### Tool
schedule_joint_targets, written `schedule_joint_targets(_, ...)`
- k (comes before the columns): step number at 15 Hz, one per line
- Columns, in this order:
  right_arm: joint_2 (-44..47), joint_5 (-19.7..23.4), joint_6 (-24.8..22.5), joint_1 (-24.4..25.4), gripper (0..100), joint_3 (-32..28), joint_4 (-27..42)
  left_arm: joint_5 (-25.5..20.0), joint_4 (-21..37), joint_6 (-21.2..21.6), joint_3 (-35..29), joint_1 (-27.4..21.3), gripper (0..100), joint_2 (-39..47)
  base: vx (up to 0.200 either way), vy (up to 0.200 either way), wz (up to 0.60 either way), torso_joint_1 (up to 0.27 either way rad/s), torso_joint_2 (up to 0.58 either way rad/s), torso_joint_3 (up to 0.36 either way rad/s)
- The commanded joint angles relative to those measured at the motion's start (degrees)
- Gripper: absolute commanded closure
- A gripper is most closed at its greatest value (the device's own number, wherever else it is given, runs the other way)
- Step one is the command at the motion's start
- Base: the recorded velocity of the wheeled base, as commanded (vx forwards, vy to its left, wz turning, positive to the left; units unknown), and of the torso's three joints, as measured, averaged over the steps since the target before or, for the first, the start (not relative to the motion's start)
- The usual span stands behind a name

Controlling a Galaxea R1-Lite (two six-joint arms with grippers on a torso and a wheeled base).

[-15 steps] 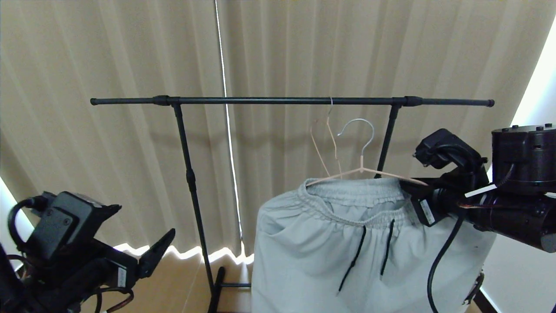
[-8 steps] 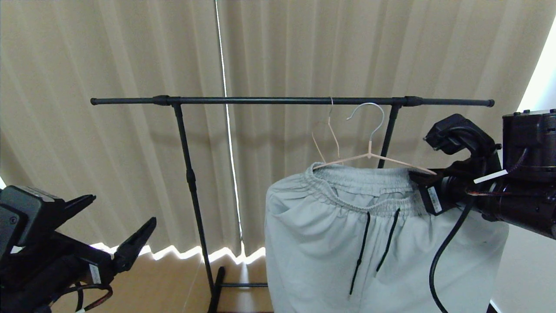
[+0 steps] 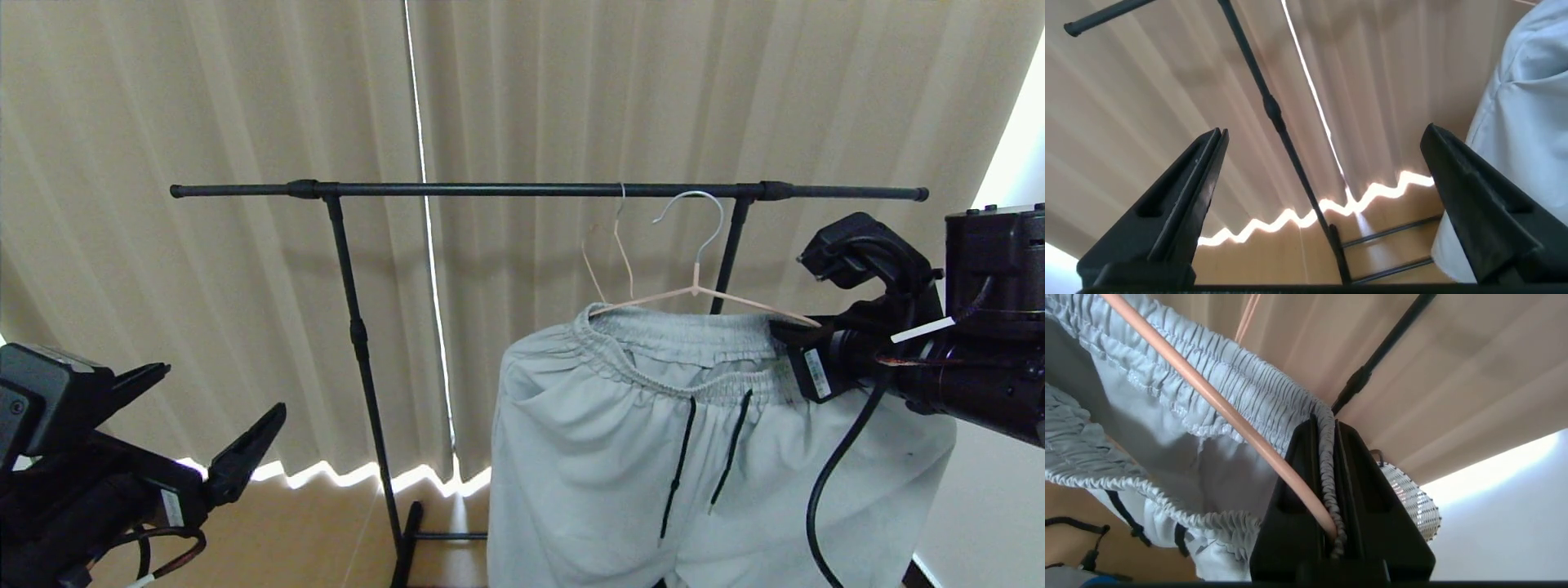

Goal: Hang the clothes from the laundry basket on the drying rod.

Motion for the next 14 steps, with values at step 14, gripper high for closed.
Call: schedule_joint_targets(14, 0.3, -2.8, 2.1, 0.0, 100, -0.1, -0.8, 0.0, 0.0, -0.2, 0.2, -0.3, 0, 0.1, 0.0, 0.086, 0.0, 0.002, 0.0, 0.002)
